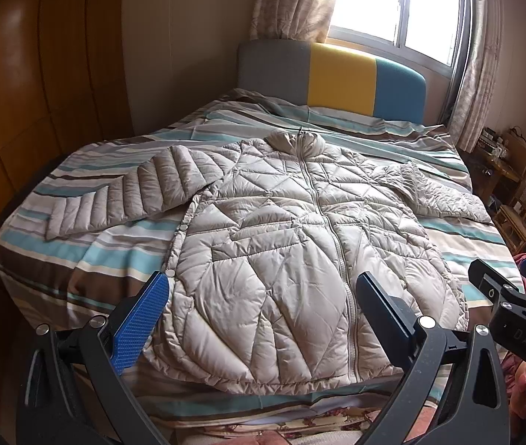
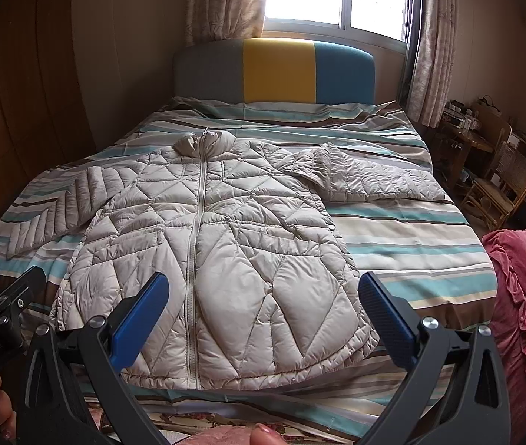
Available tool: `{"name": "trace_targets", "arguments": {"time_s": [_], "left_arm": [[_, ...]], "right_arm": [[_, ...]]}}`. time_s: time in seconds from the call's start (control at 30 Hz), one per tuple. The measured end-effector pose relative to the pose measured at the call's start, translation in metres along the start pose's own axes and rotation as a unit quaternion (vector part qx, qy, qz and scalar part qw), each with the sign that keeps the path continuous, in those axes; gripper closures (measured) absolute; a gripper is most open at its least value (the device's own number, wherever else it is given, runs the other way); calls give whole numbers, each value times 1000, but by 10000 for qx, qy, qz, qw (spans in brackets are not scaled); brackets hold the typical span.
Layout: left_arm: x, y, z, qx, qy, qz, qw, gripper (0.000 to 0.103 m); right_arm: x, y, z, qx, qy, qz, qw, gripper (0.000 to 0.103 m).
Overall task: Fold large clothes
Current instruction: 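Move the right tool to a jacket sleeve and close it on the cuff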
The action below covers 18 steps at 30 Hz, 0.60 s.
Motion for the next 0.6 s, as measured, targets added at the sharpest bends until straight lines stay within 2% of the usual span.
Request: {"name": "trace_targets", "arguments": {"time_s": [0.27,0.4,0.5,0.6], "left_arm": [[14,-4,-1,-52,-192,-32,9998,3],[29,-11,-2,-211,-304,258,9990,3],[41,-21,-6,-459,-202,390,9980,3],[55,-36,-12,-631,37,210,9978,3]], "right_arm": [[17,3,-2,-1,-89,72,9999,2],[41,13,-3,47,-173,259,9995,2],[63,26,-4,106,-153,461,9988,2],[91,38,-6,167,-101,563,9982,2]]}}
Point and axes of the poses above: each gripper's, at about its wrist camera, not at the fingertips, and x roughly the way its jaws point, y to its right, z to its underside, the point moved 5 cm from there along x, roughly the way its jaws point, and after that the axes turned 11 degrees about z, right-handed, at the moved point
